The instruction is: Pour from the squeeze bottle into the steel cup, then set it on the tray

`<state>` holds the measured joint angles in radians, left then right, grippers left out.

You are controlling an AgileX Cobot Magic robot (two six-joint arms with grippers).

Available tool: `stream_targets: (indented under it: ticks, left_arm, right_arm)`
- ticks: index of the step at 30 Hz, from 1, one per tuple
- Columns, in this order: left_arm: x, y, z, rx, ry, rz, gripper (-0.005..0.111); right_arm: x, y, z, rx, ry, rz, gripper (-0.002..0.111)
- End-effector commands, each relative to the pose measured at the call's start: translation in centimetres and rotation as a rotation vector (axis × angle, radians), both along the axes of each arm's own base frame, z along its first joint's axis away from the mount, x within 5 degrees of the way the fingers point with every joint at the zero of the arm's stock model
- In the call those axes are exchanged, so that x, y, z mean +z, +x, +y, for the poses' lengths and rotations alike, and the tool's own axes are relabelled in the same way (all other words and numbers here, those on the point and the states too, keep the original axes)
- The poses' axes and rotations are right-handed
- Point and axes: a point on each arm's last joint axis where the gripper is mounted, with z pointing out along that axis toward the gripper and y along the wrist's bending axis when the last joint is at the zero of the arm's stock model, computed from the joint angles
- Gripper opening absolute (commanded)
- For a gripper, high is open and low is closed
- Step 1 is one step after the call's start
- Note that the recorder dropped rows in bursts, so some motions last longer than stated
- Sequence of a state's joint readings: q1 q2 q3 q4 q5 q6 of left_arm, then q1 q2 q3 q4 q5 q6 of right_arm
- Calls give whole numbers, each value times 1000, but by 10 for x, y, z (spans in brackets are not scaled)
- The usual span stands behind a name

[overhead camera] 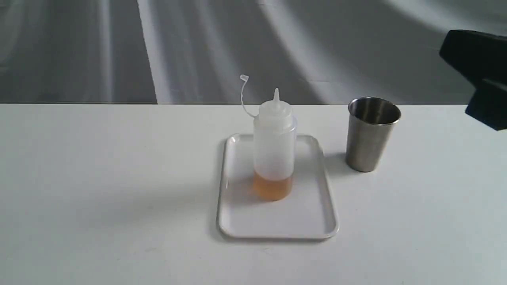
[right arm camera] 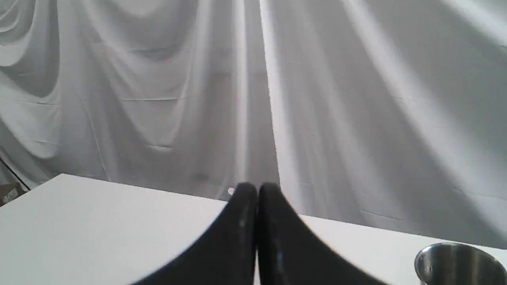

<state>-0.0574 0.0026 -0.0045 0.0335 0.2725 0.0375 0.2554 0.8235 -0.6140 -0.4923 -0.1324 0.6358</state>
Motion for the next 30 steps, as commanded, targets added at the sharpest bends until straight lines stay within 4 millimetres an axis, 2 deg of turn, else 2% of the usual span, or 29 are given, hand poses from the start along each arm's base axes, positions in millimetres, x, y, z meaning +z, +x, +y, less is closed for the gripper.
stream_targets:
  ticks: [1,7,11,23,30]
  left_arm:
    - [-1,0,0,-5,-4,-5,0]
    - [-1,0,0,-5,-4,-5,0]
    - [-1,0,0,-6,-2,-5,0]
    - [-1,0,0,-5,-6,-5,0]
    - [-1,0,0,-5,-6,-5,0]
  right_arm:
    - [0,-1,0,-4,4,6,0]
    - [-1,-4,-5,-35,-5,34,0]
    - [-11,-9,-15,-104,-33,99,0]
    - [-67,-58,-39,-208,33,52,0]
    - [-95,-78,-51,-318,52,34,0]
